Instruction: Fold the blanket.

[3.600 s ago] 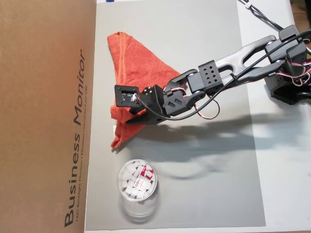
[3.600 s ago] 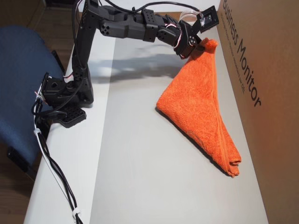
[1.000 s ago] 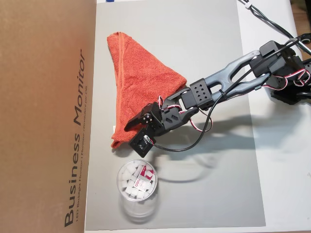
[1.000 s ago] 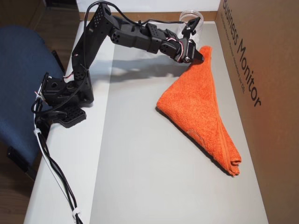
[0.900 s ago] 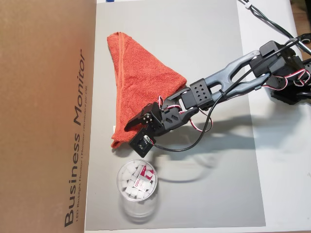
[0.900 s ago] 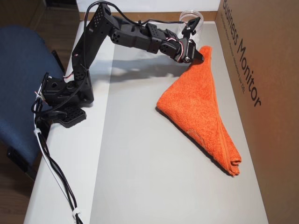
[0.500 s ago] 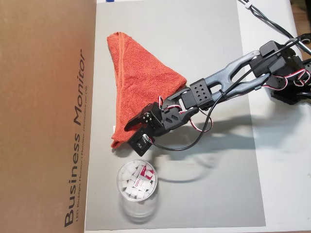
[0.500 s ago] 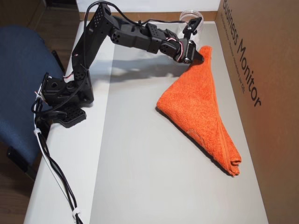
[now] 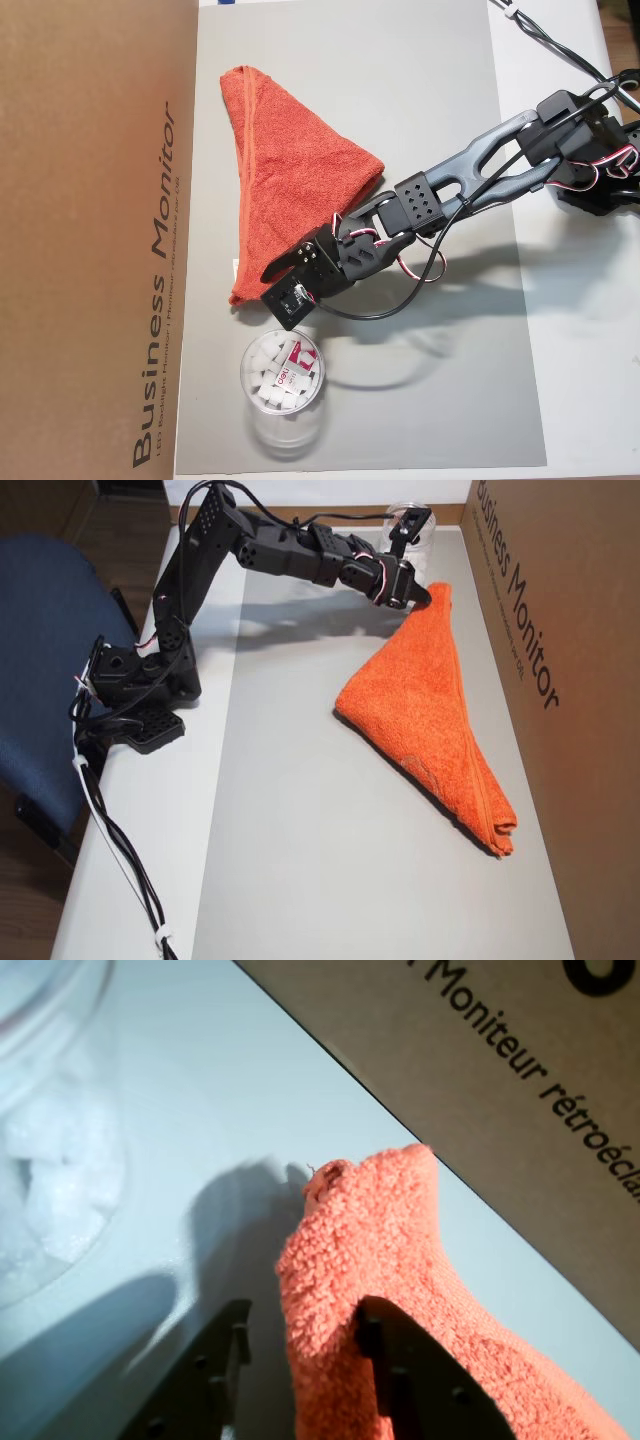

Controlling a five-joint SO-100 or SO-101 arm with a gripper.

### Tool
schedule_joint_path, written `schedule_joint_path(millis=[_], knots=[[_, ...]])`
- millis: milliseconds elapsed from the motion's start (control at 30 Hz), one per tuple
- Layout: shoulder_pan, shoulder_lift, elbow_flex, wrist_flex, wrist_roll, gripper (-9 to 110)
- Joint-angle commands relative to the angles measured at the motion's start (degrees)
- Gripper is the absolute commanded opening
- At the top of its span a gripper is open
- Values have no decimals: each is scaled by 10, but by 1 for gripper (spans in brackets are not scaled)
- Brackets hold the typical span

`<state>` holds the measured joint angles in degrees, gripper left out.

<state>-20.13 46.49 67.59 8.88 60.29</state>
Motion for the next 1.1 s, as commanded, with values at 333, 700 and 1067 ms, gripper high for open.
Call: schedule_joint_path(millis=[333,700,1067], knots=[[-19,62,-18,-11,179,9],[-23,62,-18,-11,373,9],[-30,99,-14,-10,427,0]])
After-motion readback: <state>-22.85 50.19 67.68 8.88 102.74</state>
